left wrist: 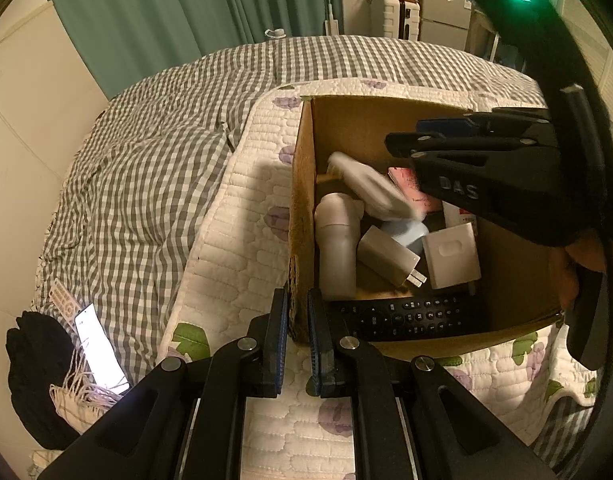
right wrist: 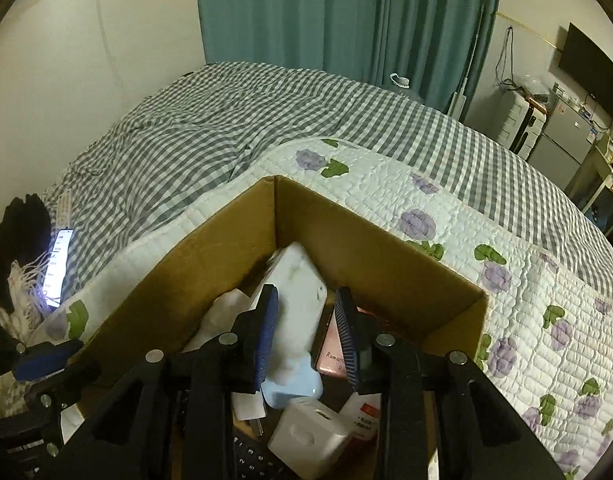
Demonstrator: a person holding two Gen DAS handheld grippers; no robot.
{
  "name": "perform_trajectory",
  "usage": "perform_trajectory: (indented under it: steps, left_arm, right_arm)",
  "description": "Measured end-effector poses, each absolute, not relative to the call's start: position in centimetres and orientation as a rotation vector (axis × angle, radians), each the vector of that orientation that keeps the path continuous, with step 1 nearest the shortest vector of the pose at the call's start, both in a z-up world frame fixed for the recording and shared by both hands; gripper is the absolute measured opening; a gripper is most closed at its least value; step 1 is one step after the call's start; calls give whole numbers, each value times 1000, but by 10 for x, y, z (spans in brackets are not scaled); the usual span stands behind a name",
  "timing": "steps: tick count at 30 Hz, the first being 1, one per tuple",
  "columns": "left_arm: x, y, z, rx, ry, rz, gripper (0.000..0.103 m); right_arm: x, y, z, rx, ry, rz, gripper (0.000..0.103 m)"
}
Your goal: Organize rigid objects
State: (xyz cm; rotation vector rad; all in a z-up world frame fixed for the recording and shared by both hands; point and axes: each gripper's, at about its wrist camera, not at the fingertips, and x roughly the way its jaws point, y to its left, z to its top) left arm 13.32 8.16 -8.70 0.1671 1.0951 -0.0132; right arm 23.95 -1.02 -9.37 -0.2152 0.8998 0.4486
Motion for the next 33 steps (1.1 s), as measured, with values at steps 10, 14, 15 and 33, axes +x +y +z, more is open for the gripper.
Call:
perform_trajectory:
  steps: [10, 14, 15, 33]
  left_arm:
    - [134, 83, -86, 162, 1096, -14, 9]
    - [134, 83, -85, 162, 1095, -19, 9]
    - [135, 83, -84, 180, 1085, -12, 9]
    - [72, 34, 40, 213, 797, -106, 9]
  right_arm:
    - [188, -69, -77, -126, 814, 334, 61]
    - [162, -93, -74, -50, 806, 300, 62]
    - [157, -95, -73, -40, 804, 296, 63]
    - [65, -141, 13, 0, 588, 183, 63]
